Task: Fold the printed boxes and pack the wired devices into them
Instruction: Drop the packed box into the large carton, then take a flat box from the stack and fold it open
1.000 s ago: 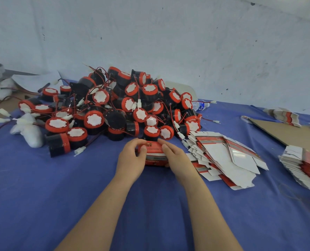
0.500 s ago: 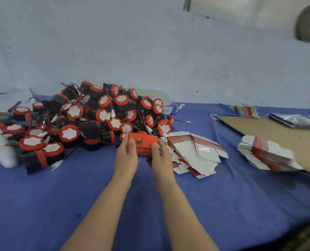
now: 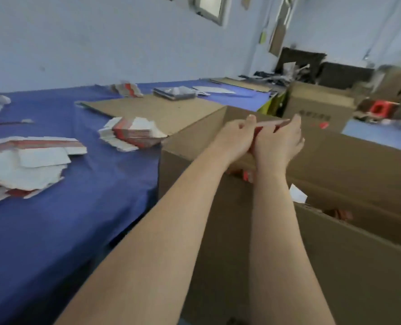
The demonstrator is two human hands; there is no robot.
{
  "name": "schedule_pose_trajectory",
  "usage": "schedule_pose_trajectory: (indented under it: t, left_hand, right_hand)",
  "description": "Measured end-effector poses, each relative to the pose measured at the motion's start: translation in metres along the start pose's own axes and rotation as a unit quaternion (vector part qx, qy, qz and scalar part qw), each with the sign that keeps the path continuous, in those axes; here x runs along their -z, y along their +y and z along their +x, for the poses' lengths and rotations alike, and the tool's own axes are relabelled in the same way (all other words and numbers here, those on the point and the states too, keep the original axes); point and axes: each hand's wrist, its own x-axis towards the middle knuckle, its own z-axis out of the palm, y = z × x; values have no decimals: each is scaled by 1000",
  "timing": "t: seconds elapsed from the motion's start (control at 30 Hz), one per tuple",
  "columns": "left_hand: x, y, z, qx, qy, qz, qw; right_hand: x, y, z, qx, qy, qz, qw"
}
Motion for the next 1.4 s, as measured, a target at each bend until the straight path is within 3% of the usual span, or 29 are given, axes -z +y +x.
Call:
schedule_pose_trajectory:
  t: [0.07,0.17,0.27,0.4,0.5,0.63,0.77,0.97,1.23,1.4]
  left_hand:
    - [-22,4,-1,11,-66,-41,997]
    - [-9,-4,-3,-19,7,-94,995]
    - [41,-24,-5,-33,150,-140,978]
    - [134,-69,-24,11,345,-92,934]
    - [205,-110,-54,74,457,-22,886]
    - [271,-159,-90,197,493,16,847]
    - [290,-180,-99,247,466,20,849]
    - [295,-191,-90,270,406,30,873]
    - [297,-189,-78,260,357,45,896]
    - [302,-195,-75,246,347,16,905]
  right_hand:
    - [16,6,5,2,27,-73,997]
    - [8,-3,-8,98,24,-27,995]
    - [-31,-26,-47,143,-107,147,973]
    - [-108,-51,-112,151,-269,221,925]
    - [-171,-58,-162,140,-403,181,886]
    - [-243,-48,-213,128,-502,43,855]
    - [-291,-39,-224,24,-499,30,866]
    - [-335,-33,-211,-92,-421,103,896]
    - [-354,-37,-207,-73,-395,37,915]
    - [-342,-38,-207,-68,-318,201,924]
